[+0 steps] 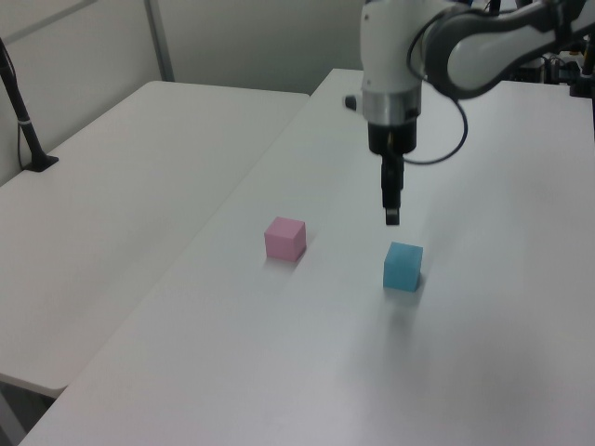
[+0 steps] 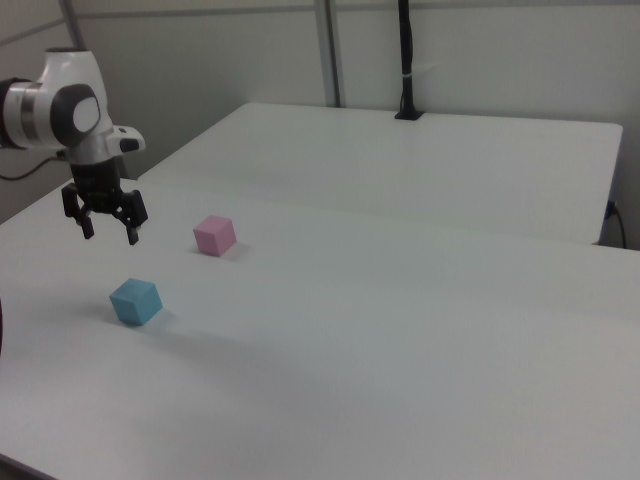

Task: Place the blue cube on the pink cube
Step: 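Move the open gripper over the light-blue cube and lower it, then close the gripper on the light-blue cube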

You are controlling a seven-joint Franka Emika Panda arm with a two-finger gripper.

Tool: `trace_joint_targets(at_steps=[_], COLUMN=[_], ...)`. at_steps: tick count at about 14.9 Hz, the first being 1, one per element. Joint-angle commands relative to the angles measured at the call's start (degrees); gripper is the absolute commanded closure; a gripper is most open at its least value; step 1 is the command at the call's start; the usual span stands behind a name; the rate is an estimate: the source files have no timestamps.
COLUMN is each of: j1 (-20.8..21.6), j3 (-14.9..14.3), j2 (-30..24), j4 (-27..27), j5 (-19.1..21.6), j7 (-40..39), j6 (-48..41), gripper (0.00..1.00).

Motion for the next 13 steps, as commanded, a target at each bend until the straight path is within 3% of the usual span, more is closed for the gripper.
trace_joint_targets(at_steps=[1,13], j1=[0.5,0.7], j3=[-0.5,-0.5], j2=[1.2,2.2], j4=[-3.4,-8.9], j5=[-2.6,-4.6], j7=[0.1,0.5], j6=[1.7,6.2], gripper=[0.0,0.0])
